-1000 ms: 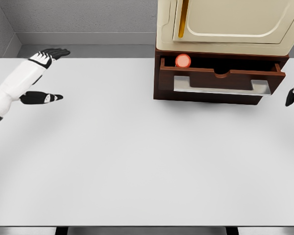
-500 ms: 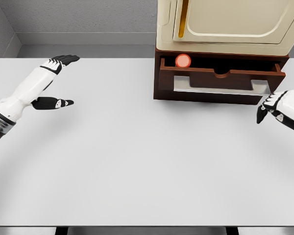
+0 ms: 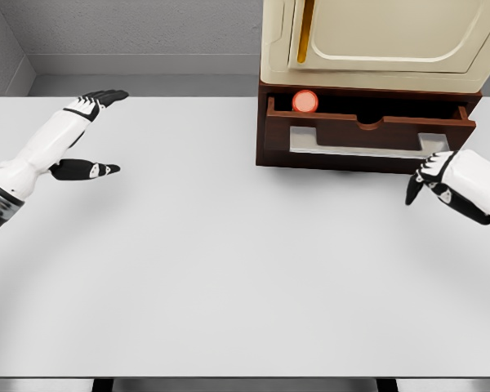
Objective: Put the switch into the drawer with left arm, and close the drawer with right arm
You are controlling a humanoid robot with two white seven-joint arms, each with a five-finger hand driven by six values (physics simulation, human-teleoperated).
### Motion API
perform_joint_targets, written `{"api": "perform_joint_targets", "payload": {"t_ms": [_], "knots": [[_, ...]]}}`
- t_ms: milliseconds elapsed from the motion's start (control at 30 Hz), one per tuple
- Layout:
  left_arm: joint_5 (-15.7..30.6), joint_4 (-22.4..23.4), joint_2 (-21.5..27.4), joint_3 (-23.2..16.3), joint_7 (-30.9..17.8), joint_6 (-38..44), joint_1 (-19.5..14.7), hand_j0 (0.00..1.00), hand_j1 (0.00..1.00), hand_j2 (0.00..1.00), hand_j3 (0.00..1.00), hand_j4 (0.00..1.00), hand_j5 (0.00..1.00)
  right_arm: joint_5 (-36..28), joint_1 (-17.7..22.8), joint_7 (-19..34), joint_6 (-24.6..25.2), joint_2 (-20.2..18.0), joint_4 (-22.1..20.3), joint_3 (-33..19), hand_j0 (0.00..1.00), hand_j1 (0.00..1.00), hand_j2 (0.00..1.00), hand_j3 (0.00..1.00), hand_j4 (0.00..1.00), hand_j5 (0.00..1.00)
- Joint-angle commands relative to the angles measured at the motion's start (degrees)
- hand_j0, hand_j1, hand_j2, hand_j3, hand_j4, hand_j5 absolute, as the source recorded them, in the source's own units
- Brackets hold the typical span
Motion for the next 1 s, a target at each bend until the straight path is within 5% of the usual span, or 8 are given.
{"api": "perform_joint_targets", "payload": {"t_ms": [0, 400, 967], "knots": [[0.5, 0.2, 0.1, 0.0, 0.0, 0.1, 0.0, 1.0, 1.0, 1.0, 1.0, 1.0, 1.0, -0.2, -0.1, 0.0, 0.0, 1.5, 0.0, 0.0, 0.25, 0.25, 0.25, 0.25, 0.25, 0.25], [0.5, 0.3, 0.3, 0.0, 0.0, 0.1, 0.0, 1.0, 1.0, 1.0, 1.0, 1.0, 1.0, 0.1, -1.1, 1.3, 0.0, 5.4, 0.8, 0.0, 0.28, 0.28, 0.28, 0.28, 0.28, 0.28], [0.5, 0.3, 0.4, 0.0, 0.0, 0.1, 0.1, 1.0, 1.0, 1.0, 1.0, 1.0, 1.0, 0.2, -7.7, 4.7, 0.0, 12.7, 12.1, 1.8, 0.3, 0.3, 0.3, 0.3, 0.3, 0.3]]}}
